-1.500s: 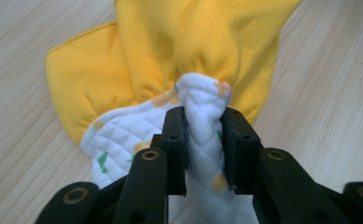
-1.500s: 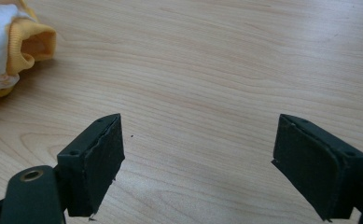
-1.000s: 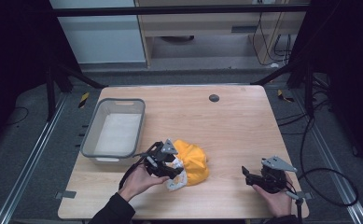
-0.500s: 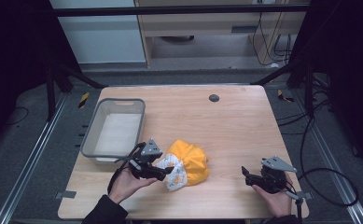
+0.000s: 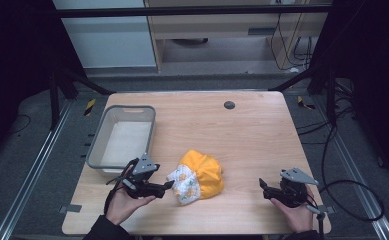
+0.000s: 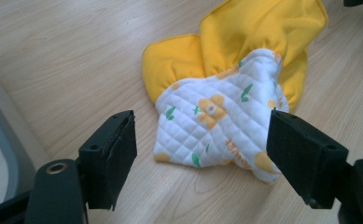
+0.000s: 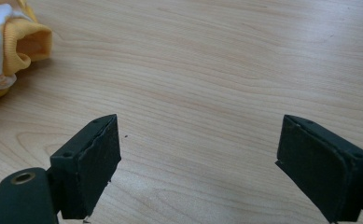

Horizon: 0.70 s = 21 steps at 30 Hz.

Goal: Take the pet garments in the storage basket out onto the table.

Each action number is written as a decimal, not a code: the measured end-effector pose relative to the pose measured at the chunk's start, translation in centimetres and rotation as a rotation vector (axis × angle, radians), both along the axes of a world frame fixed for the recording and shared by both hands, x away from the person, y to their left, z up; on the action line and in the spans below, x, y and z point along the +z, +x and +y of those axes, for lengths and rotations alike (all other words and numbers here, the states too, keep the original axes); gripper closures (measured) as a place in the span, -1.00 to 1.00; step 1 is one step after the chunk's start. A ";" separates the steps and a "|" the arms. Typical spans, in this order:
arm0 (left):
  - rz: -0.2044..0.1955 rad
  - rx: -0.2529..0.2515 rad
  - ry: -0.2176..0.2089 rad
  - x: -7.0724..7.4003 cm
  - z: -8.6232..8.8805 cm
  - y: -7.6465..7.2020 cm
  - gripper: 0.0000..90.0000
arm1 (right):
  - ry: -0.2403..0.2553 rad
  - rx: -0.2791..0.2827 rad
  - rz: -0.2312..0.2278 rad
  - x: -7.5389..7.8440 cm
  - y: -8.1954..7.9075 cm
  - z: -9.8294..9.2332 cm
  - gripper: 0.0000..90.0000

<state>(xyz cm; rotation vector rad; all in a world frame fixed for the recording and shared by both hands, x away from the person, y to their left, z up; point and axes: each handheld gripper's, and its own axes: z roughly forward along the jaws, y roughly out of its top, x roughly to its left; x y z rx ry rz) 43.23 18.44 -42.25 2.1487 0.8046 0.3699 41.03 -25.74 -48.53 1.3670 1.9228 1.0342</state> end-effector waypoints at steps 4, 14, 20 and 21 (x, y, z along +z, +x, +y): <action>-0.007 0.021 -0.003 -0.3 0.8 -0.4 -0.48 | 0.000 -0.003 0.002 0.0 0.0 0.0 -0.71; 0.007 0.074 0.009 -1.8 3.4 -1.6 -0.49 | -0.002 -0.003 0.007 -0.1 0.0 0.0 -0.73; 0.023 0.109 0.012 -2.5 5.0 -2.0 -0.49 | -0.001 -0.004 0.010 -0.1 -0.1 0.0 -0.73; 0.026 0.117 0.012 -2.6 5.3 -2.1 -0.49 | -0.001 -0.004 0.010 -0.1 -0.1 0.0 -0.73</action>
